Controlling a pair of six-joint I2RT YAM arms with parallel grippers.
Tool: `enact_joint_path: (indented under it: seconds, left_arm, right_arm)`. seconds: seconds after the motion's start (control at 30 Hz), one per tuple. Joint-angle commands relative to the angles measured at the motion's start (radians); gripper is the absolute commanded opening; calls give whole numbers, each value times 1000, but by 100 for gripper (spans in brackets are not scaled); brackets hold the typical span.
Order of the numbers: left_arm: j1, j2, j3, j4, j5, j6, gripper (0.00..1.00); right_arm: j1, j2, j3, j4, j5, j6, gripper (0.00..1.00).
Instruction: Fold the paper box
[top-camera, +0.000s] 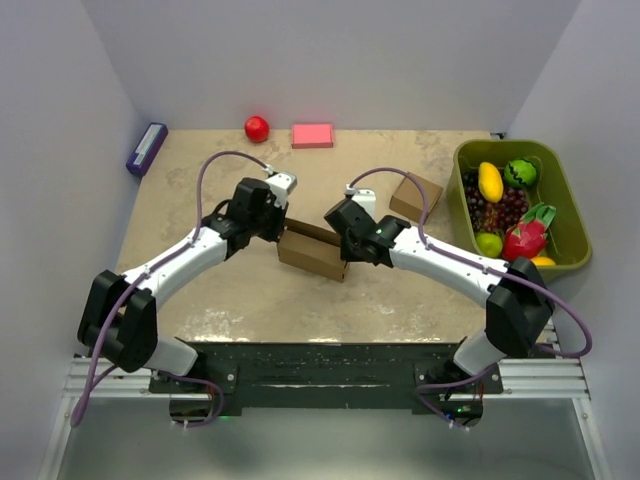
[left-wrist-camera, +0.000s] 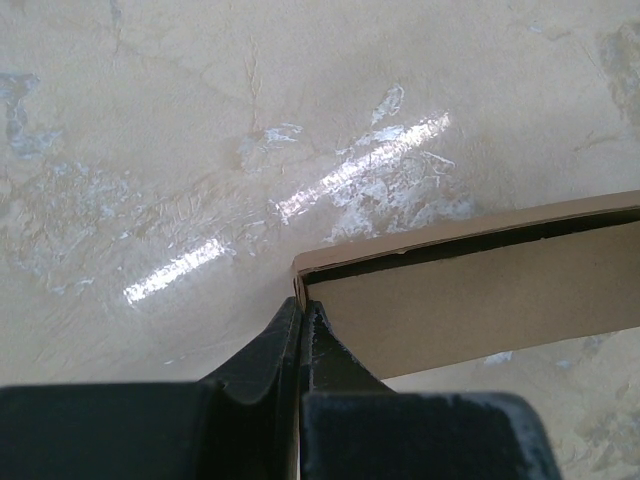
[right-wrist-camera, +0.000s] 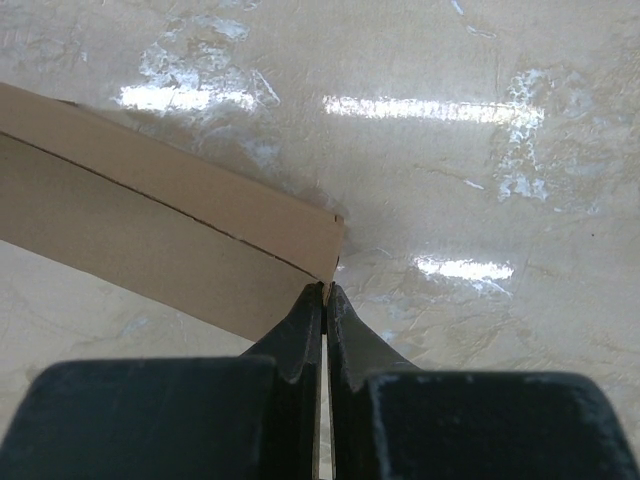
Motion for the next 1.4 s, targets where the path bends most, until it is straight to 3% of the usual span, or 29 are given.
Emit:
enact_joint_path:
  seconds: [0.0, 1.37]
  left_arm:
    - [-41, -1, -11, 1, 71, -11, 0]
    - [-59, 1, -8, 0, 78, -14, 0]
  right_arm:
    - [12, 13, 42, 58, -51, 54, 0]
    - [73, 10, -35, 115, -6, 178, 0]
